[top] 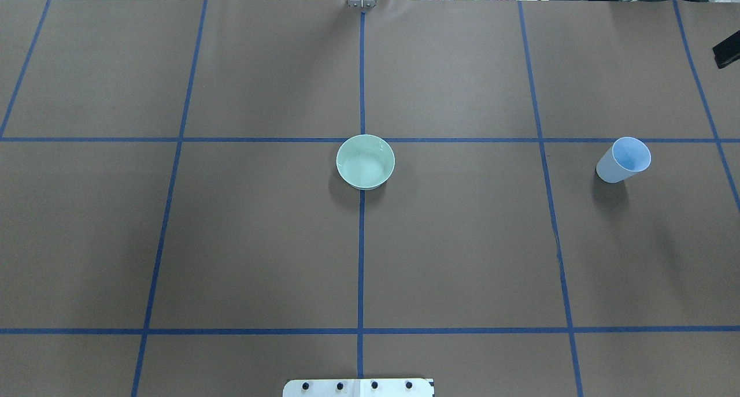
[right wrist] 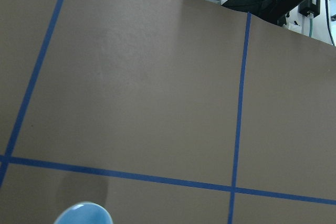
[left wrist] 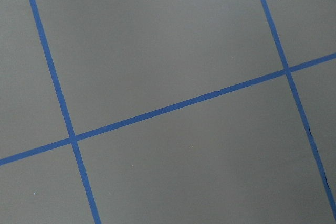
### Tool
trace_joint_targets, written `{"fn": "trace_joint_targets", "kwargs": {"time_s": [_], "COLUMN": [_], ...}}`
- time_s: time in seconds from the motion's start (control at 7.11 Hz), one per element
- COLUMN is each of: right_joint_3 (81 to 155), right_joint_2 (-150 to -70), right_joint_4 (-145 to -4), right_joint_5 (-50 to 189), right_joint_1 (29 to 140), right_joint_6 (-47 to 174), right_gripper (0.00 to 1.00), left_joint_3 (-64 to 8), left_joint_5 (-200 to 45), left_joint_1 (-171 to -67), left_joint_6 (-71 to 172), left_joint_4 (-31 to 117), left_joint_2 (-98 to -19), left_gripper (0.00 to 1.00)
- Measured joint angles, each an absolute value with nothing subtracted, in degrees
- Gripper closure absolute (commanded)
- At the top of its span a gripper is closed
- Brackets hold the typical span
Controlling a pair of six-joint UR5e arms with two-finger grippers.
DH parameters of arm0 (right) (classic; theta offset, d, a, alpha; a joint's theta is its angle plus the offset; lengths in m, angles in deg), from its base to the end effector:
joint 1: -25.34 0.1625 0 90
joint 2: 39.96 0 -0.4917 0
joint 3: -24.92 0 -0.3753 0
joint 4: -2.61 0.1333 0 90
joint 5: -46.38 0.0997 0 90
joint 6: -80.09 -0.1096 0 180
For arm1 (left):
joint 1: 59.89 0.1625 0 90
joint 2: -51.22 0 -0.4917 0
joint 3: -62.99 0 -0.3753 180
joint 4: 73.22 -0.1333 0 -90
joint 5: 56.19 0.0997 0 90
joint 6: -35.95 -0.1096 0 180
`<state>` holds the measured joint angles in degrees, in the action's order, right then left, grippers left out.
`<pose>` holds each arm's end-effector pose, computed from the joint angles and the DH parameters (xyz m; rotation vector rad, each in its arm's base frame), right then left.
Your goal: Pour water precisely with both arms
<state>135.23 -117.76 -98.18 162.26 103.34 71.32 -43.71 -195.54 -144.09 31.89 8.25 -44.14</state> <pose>-0.0307 -0.5553 0.4961 0.2862 -0.5064 -0.1404 0.0014 -0.5099 0.5572 0.2088 0.8628 0.2624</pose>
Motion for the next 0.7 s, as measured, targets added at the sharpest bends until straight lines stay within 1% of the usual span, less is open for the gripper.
{"fn": "trace_joint_targets", "kwargs": {"time_s": [0.28,0.42,0.7], "right_joint_3": [127.3,122.9,112.8], "right_joint_2": [-118.6,-120.3,-124.4], "right_joint_4": [-97.4,-94.1,-82.9], "right_joint_5": [171.0,174.8,179.6], "right_joint_1": [112.9,116.5,120.5], "right_joint_6": [88.0,93.5,98.0], "right_gripper": [0.0,0.0,0.0], "left_joint_3": [-43.7,-43.7,-43.6], "left_joint_5": [-195.5,-195.5,-195.5], "left_joint_1": [-144.1,-144.1,-144.1], "left_joint_6": [31.8,31.8,31.7], "left_joint_4": [8.3,8.3,8.3], "left_joint_2": [-44.1,-44.1,-44.1], "left_gripper": [0.0,0.0,0.0]}}
